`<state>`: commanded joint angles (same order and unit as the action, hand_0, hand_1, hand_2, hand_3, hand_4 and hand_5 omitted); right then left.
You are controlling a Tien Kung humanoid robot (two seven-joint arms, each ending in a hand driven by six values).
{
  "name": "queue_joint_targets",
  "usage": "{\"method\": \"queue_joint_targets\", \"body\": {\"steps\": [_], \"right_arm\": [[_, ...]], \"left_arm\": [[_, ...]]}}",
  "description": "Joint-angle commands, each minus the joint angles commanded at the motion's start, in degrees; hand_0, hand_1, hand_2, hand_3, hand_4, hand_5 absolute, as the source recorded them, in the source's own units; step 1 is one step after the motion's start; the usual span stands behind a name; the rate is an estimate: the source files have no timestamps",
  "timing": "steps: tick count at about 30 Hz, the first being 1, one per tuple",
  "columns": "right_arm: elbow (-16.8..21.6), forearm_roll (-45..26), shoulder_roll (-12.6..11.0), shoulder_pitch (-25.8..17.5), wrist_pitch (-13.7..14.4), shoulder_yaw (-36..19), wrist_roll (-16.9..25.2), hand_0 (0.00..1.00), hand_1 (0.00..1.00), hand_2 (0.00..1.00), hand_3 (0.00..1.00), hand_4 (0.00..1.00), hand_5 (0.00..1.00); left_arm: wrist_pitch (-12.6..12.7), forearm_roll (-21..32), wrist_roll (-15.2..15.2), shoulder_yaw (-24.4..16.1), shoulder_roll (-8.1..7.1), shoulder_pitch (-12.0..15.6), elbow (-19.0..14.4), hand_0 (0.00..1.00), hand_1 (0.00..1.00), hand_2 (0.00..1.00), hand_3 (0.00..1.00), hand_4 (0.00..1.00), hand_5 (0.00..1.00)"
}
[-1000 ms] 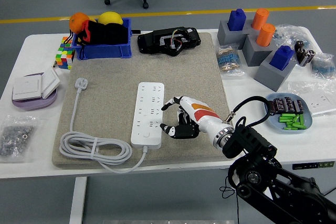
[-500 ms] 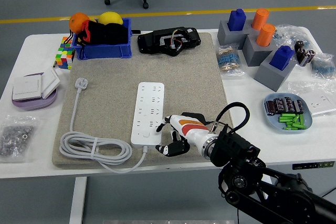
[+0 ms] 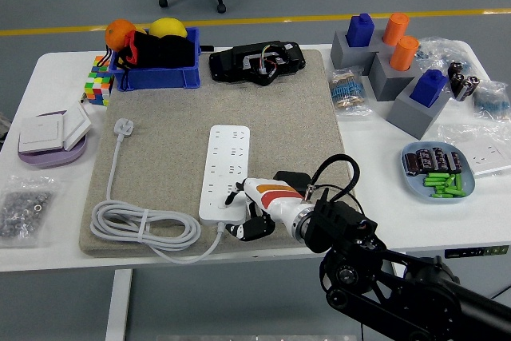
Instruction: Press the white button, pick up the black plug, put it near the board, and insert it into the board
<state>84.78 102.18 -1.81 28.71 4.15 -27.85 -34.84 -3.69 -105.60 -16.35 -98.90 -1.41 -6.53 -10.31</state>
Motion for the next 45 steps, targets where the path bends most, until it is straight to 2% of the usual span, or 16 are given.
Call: {"method": "queue_joint_targets", "body": {"steps": [21,28,34,37,45], "right_arm": [[-5.15,-1.21,1.77,1.08,0.63,1.08,1.07,0.087,0.073,0.174,0.662,0.739,0.274],[-4.64,-1.10,1.81,1.18,0.44,1.59,0.87,0.087,0.073,0.174,0.660,0.739,0.274],[-5.74,-1.51,1.81,1.40,0.27,1.77,0.78,0.088,0.072,0.174,0.660,0.740,0.273],[-5.13,-1.28,1.81,1.33,0.22,1.29,0.84,0.089,0.073,0.174,0.660,0.740,0.273],[0.26,1.45,1.65,1.40,-0.16,-2.10,-0.05,0.089,0.073,0.174,0.660,0.740,0.273]], "left_arm": [[-0.29,-1.27,-0.19,-0.12,-0.57,-0.11,0.00,0.625,0.630,0.637,0.697,0.562,0.400],[-0.29,-1.40,-0.26,-0.22,-0.60,0.13,0.00,0.626,0.630,0.637,0.697,0.562,0.401],[-0.25,-1.31,-0.15,-0.18,-0.55,0.02,0.00,0.625,0.630,0.637,0.698,0.562,0.400],[-0.20,-1.18,-0.12,-0.24,-0.54,0.08,0.00,0.625,0.630,0.636,0.697,0.562,0.400],[-0.11,-1.14,-0.14,-0.57,-0.54,0.31,0.00,0.625,0.630,0.636,0.697,0.562,0.400]]}}
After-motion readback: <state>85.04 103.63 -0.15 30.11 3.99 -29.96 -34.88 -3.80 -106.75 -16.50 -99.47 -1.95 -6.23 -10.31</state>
